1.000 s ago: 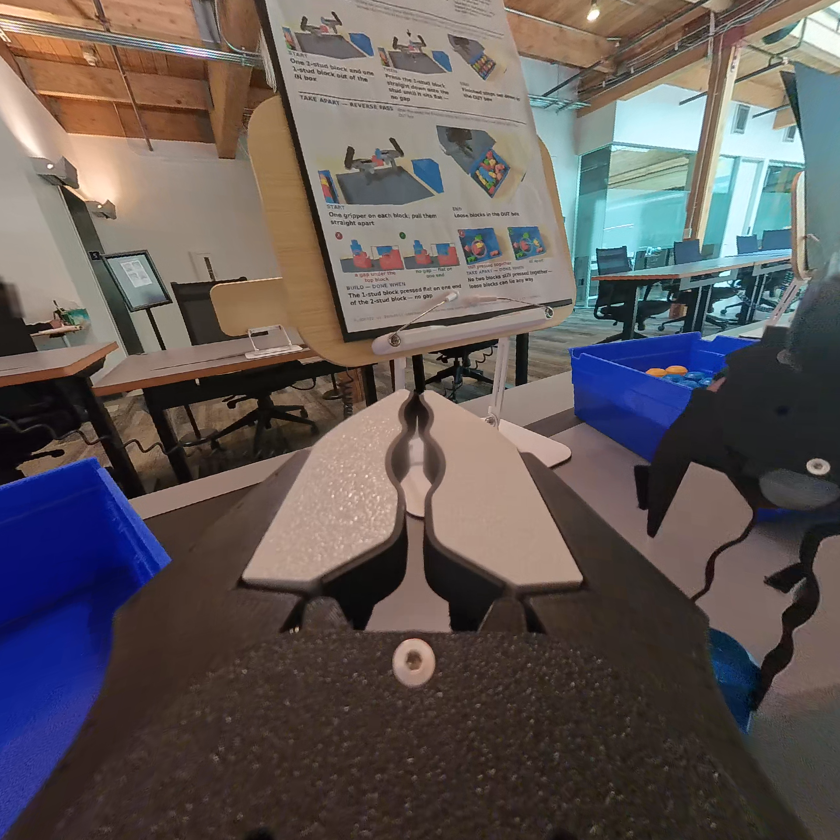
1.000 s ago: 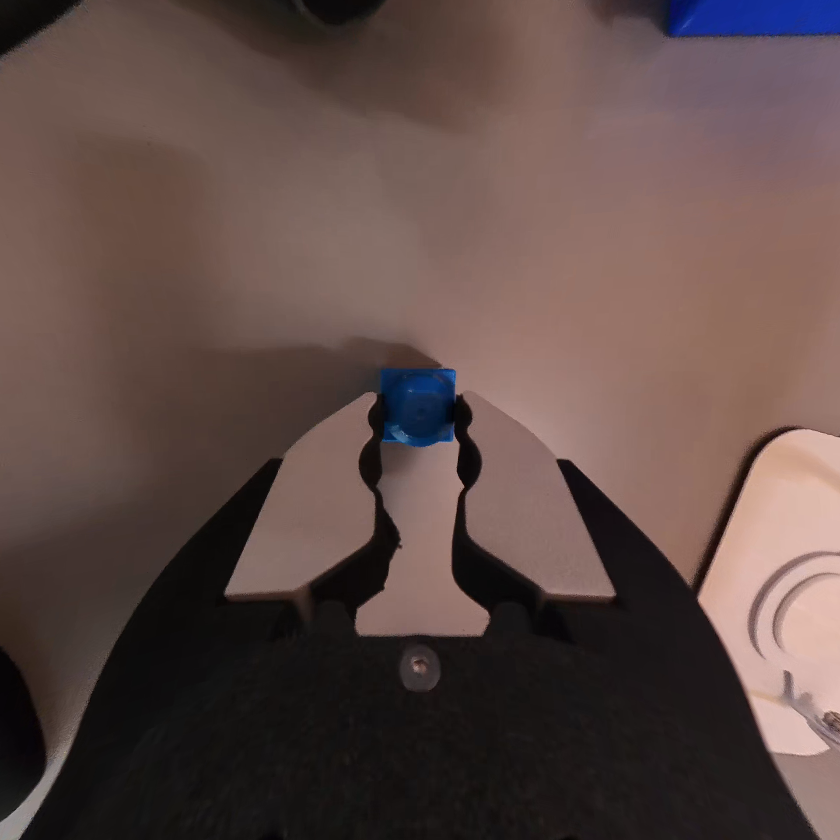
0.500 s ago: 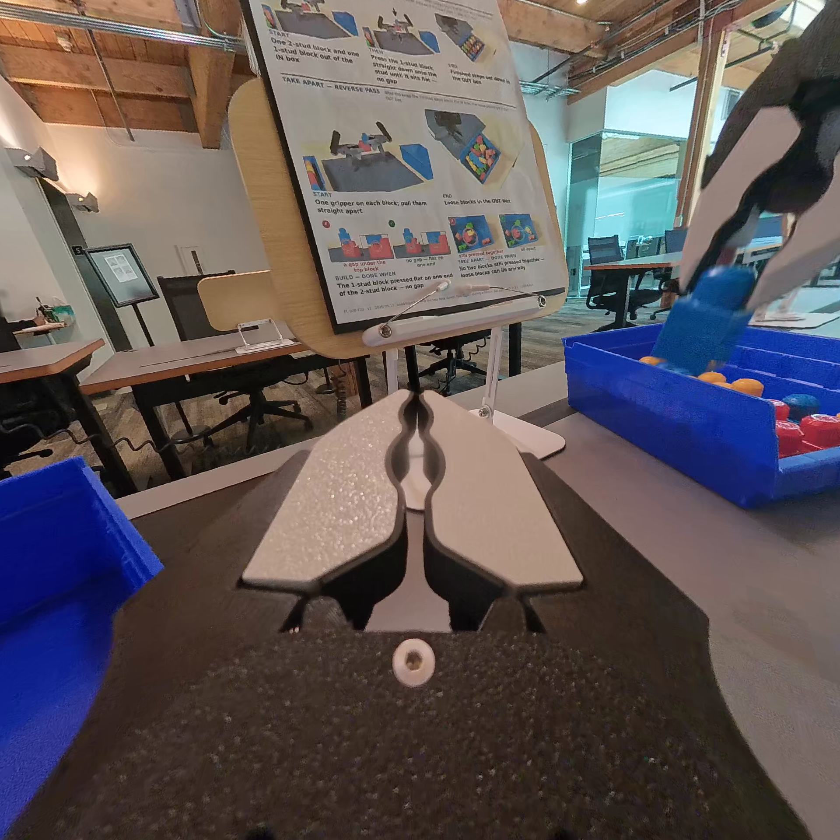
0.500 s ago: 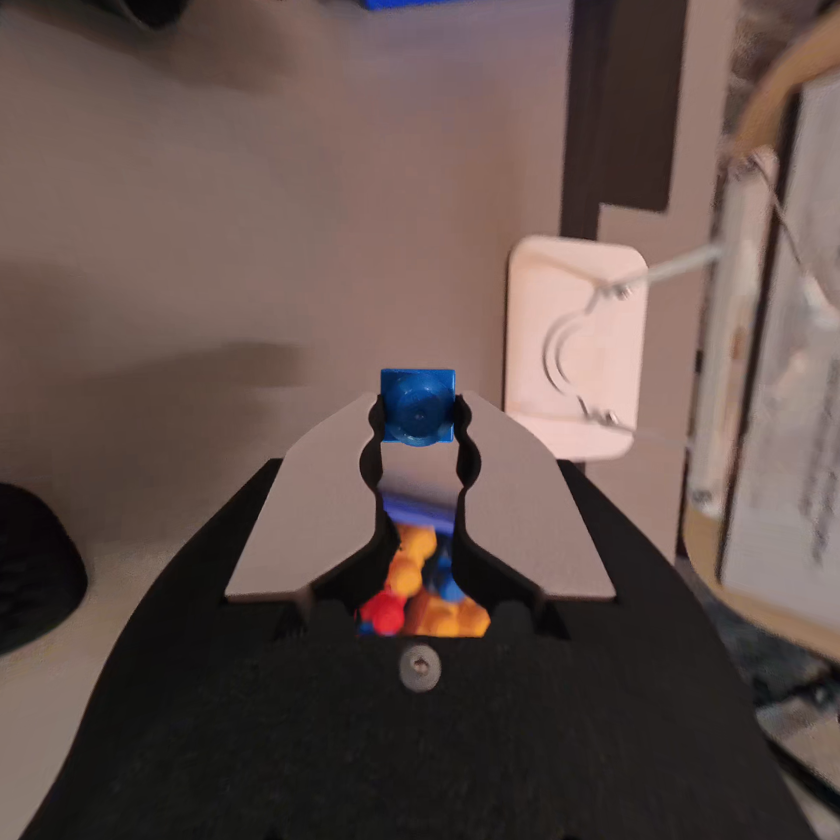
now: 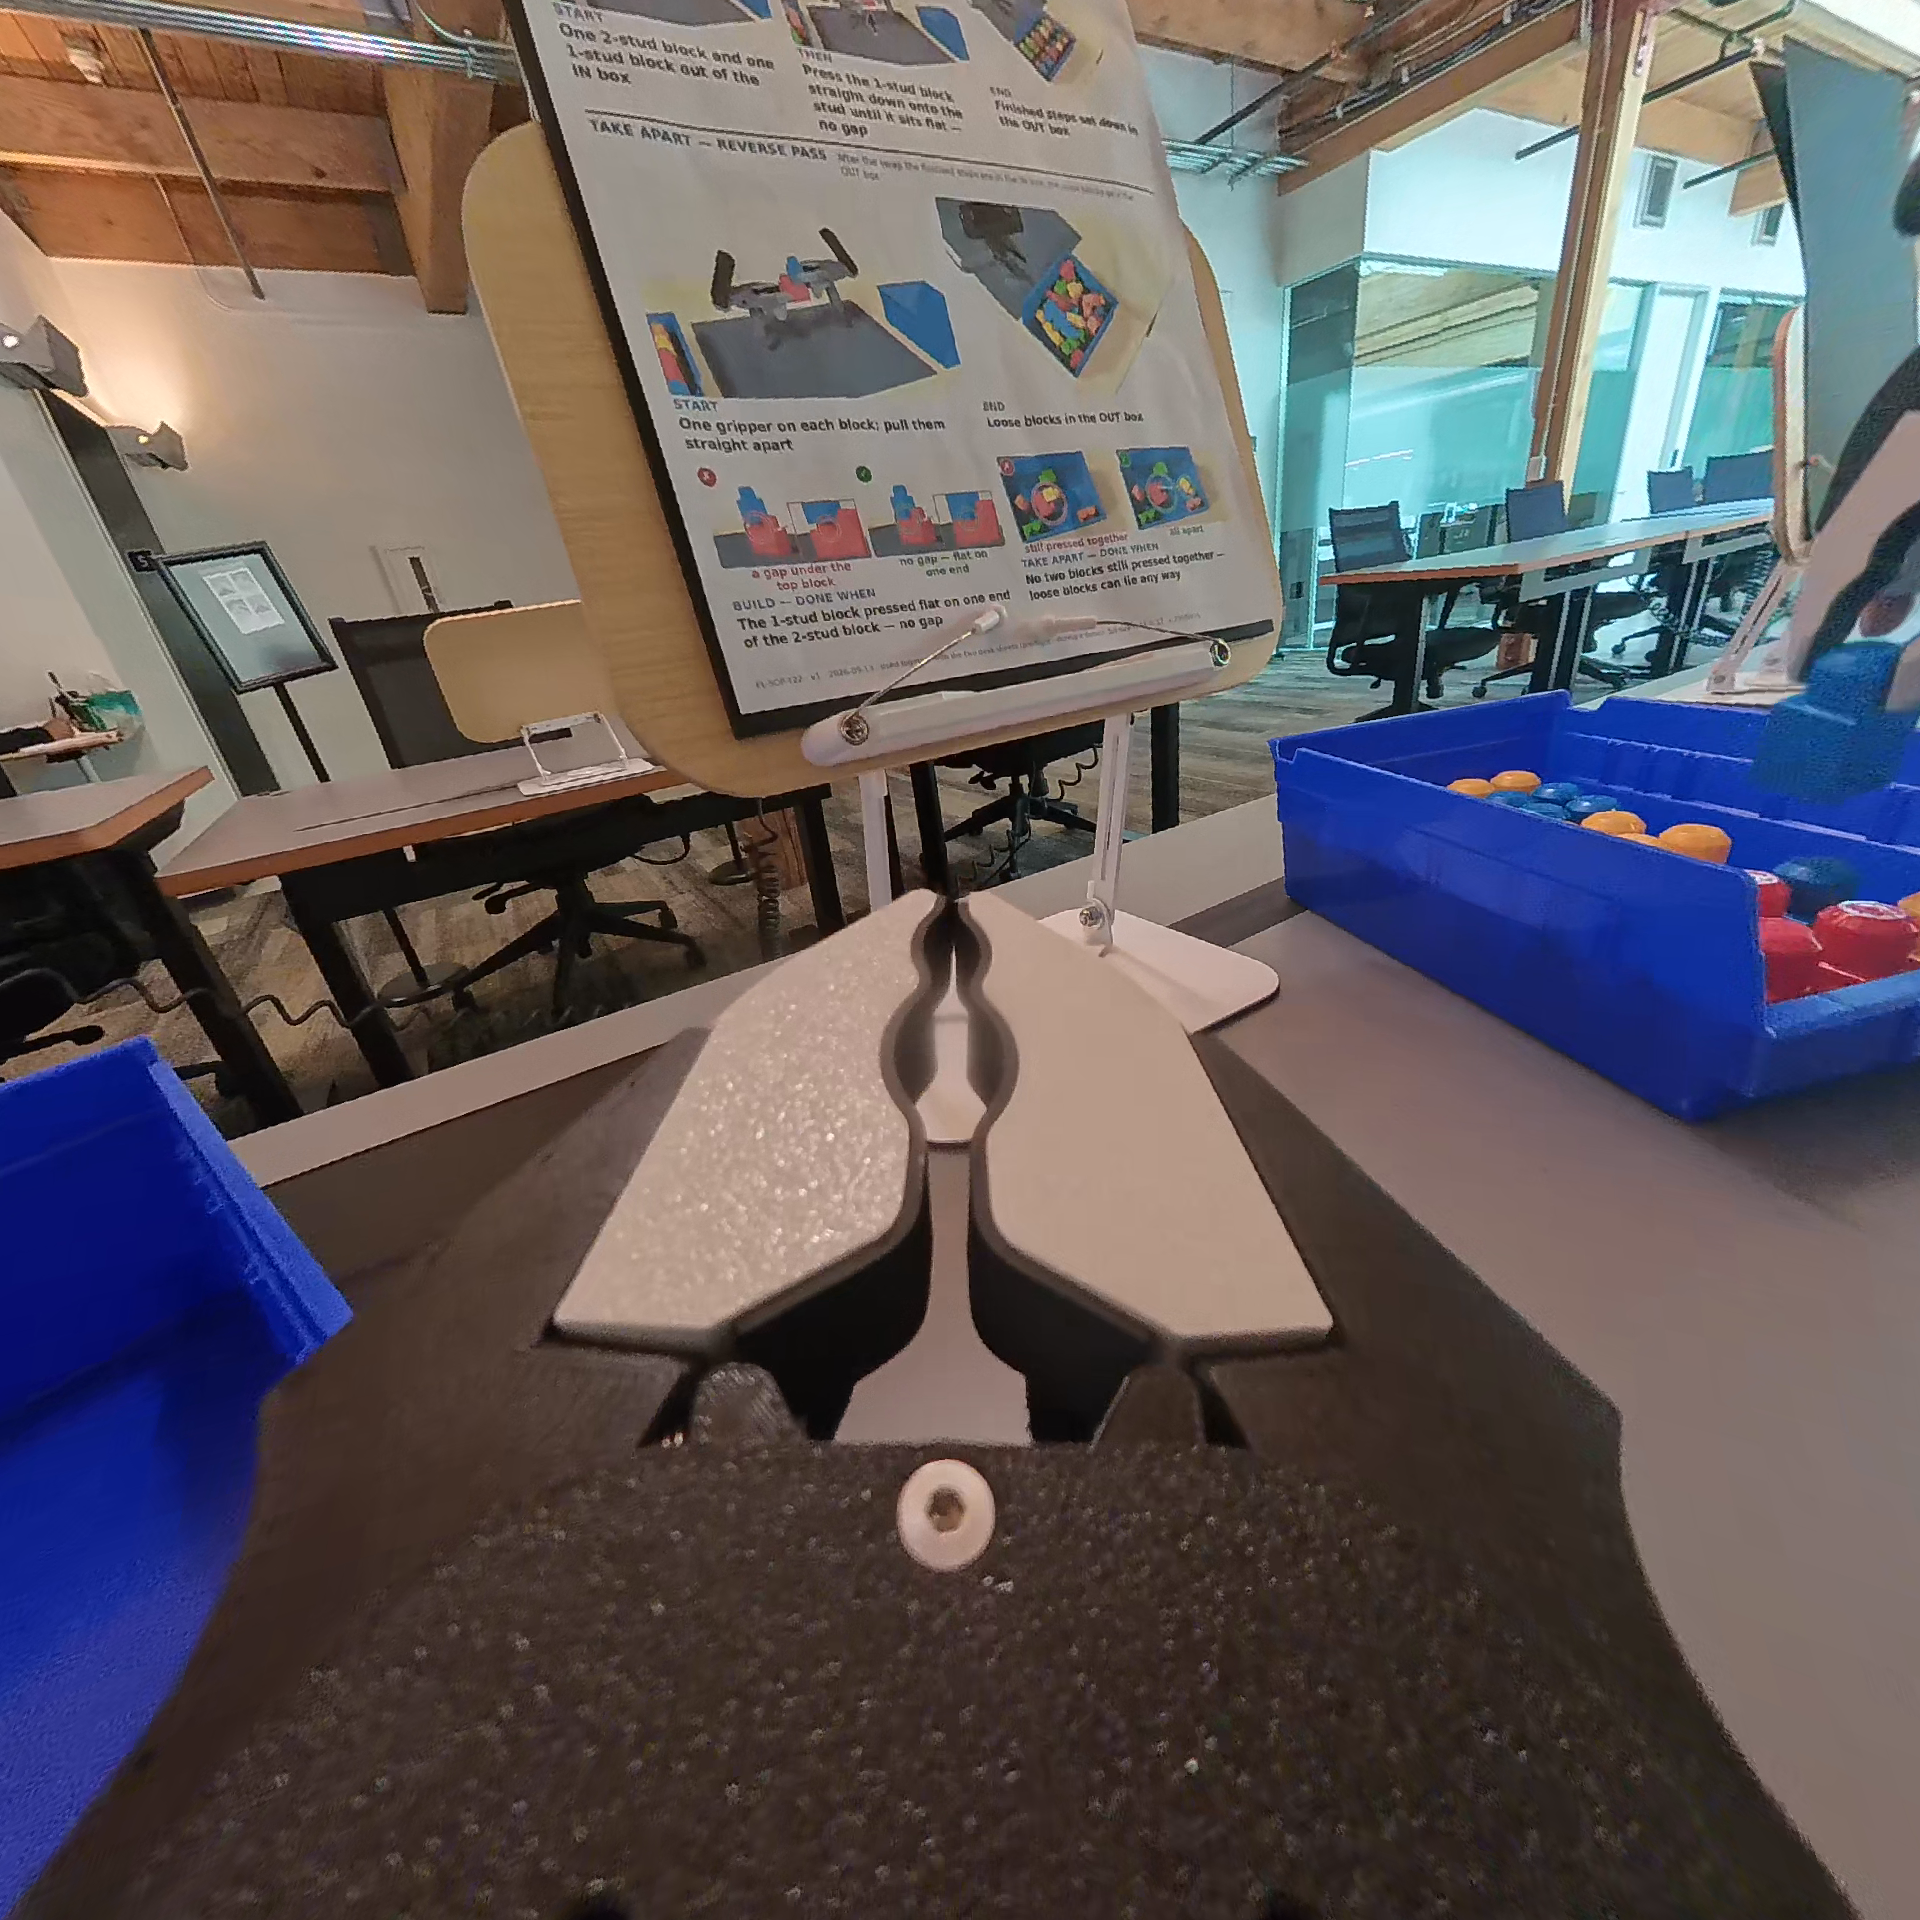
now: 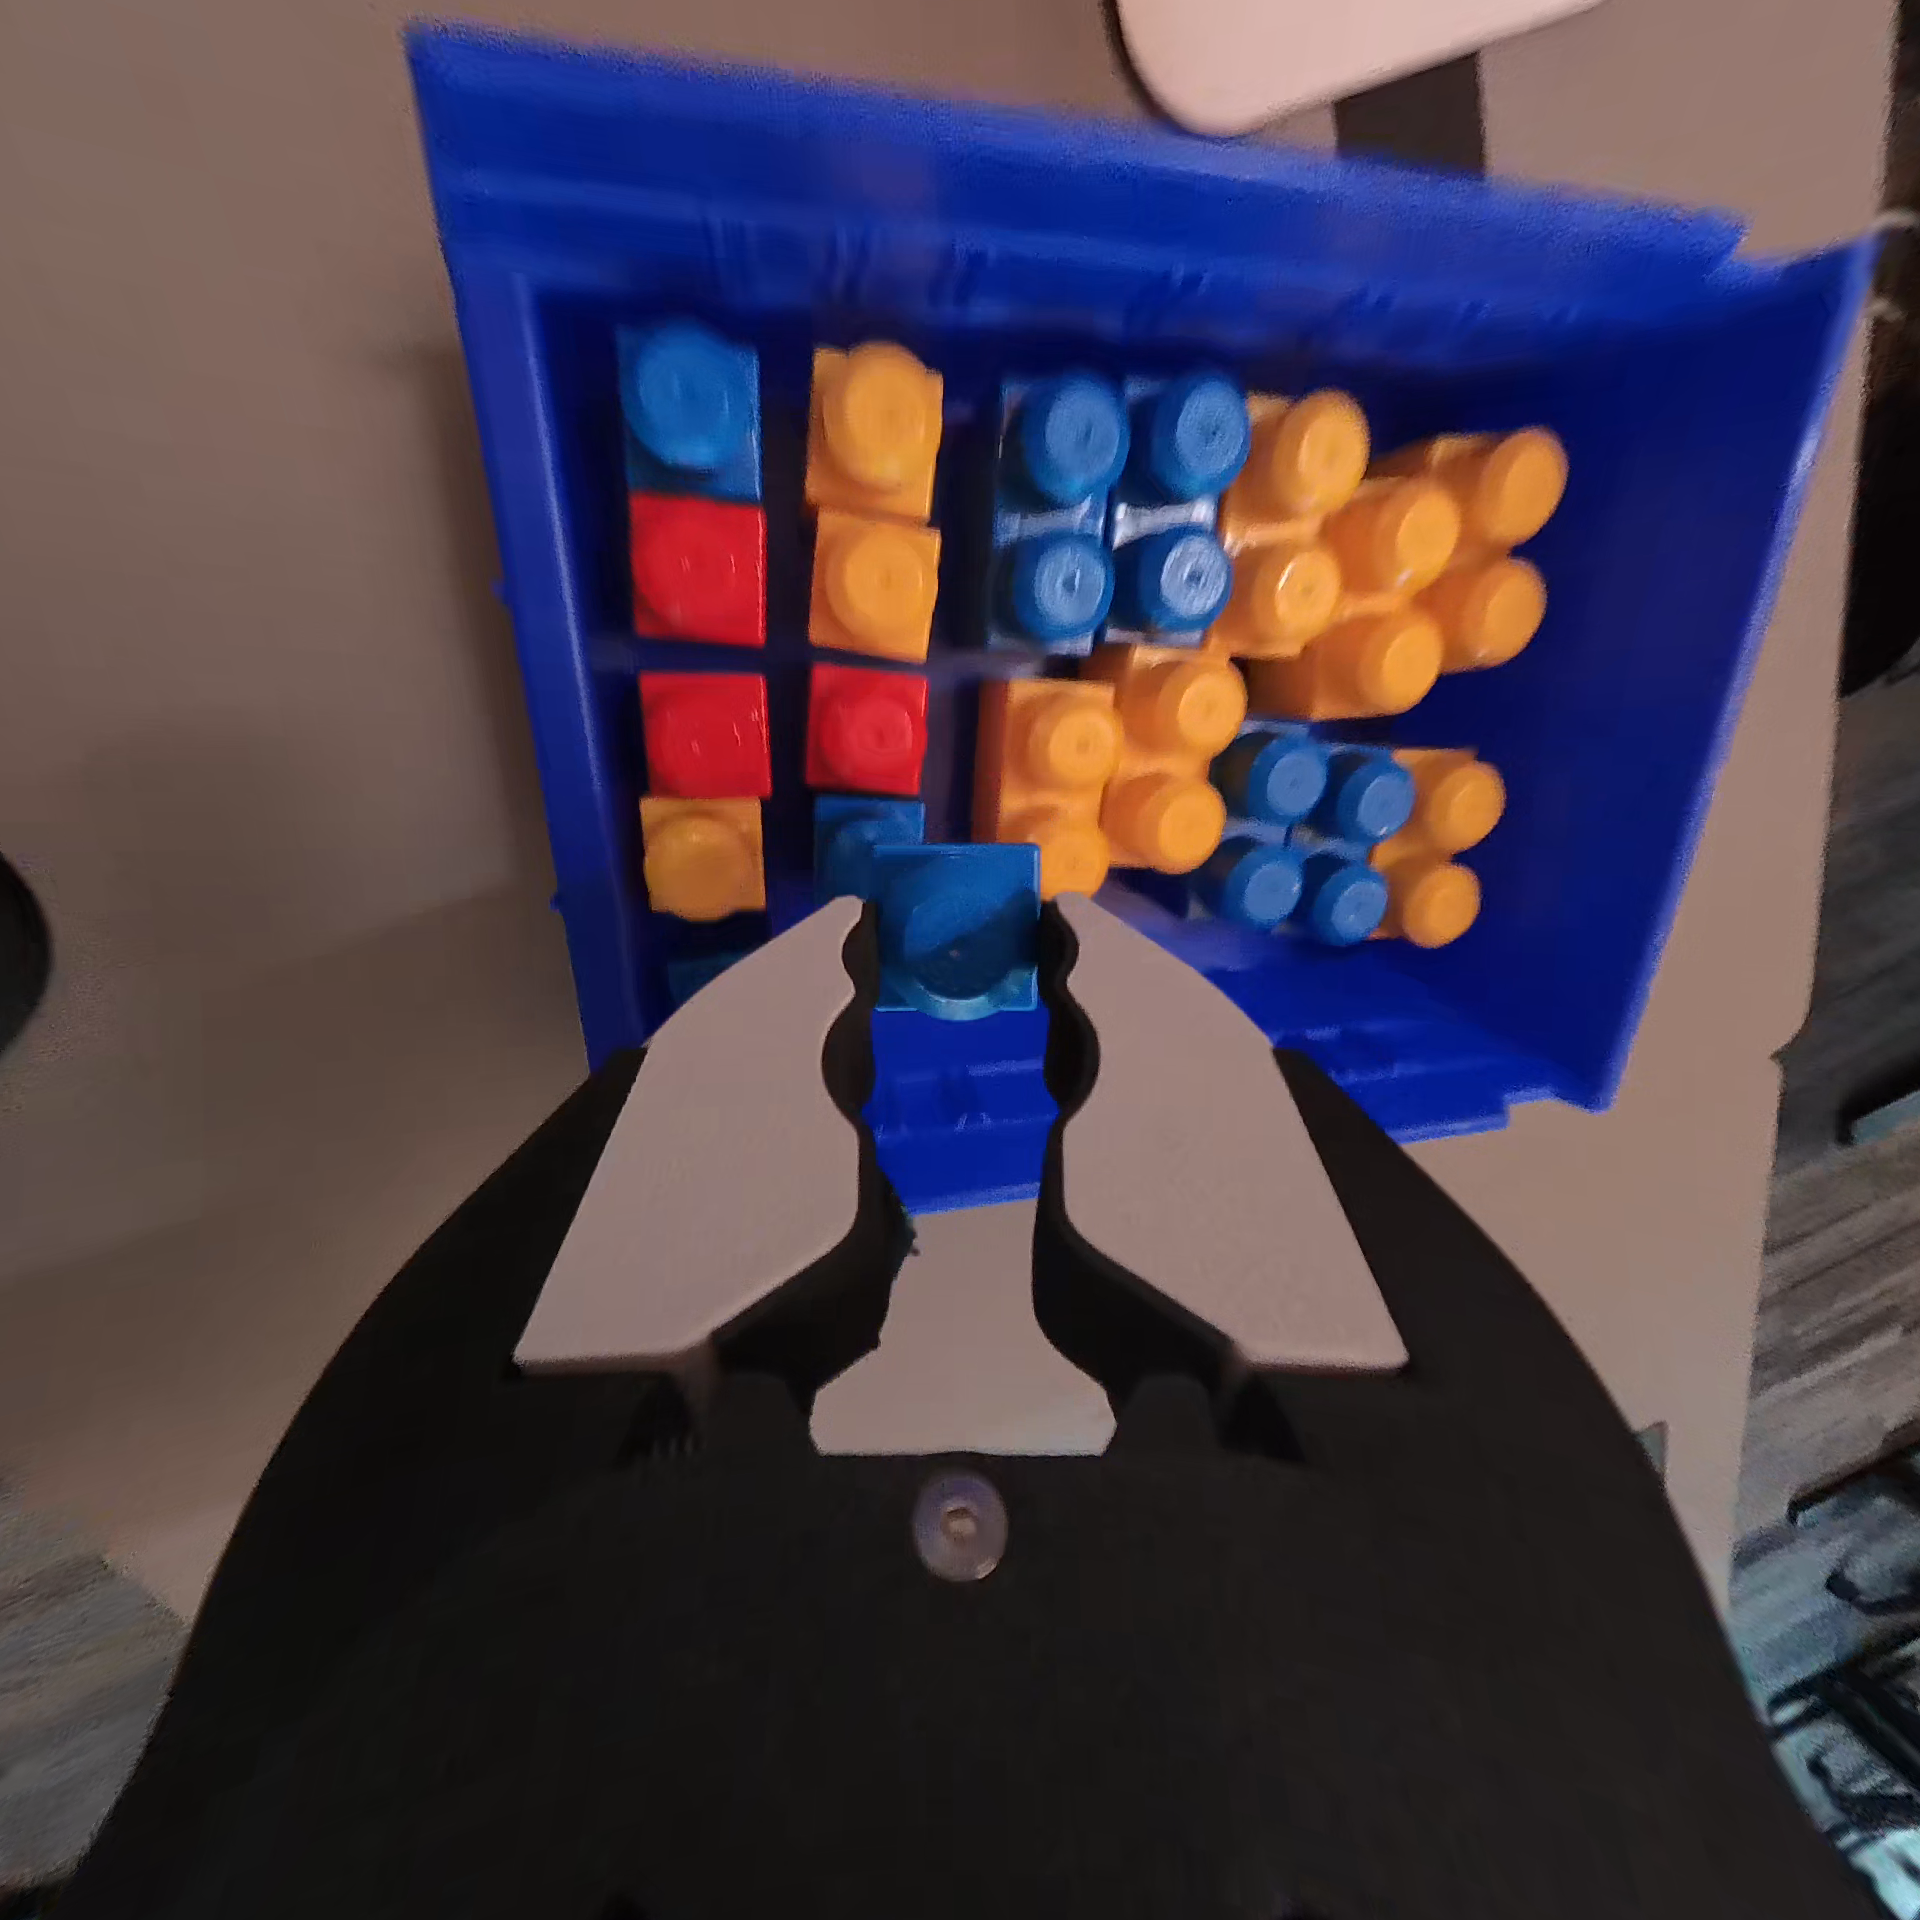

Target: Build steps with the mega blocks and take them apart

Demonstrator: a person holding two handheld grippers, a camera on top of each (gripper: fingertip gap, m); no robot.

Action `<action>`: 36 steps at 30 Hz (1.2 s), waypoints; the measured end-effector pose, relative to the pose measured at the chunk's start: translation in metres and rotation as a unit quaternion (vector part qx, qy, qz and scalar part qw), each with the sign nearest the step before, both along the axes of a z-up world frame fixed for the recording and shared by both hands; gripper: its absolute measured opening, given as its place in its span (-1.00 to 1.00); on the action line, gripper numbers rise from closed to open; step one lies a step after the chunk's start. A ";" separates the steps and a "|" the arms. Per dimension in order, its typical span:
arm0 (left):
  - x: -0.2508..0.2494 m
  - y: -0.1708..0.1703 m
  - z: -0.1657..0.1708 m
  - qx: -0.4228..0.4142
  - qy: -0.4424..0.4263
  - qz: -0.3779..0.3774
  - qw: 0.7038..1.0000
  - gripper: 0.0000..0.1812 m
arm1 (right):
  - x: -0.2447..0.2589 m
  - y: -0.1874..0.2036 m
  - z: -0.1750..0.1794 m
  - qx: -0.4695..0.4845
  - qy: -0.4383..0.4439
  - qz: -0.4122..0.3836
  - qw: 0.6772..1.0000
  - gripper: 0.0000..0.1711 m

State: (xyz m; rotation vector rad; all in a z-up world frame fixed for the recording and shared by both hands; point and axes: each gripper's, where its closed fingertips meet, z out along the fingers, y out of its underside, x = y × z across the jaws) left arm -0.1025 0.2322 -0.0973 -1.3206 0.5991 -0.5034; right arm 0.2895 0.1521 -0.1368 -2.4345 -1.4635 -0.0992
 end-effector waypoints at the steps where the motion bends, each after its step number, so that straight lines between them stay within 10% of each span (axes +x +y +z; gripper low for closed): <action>1: 0.000 0.000 0.000 0.000 0.001 -0.001 1.000 -1.00 | 0.006 -0.003 -0.007 -0.007 -0.003 -0.005 1.000 -0.66; 36: 0.011 -0.002 -0.012 -0.010 0.027 -0.024 0.999 -1.00 | 0.032 -0.014 -0.082 -0.107 -0.081 -0.047 0.990 -0.65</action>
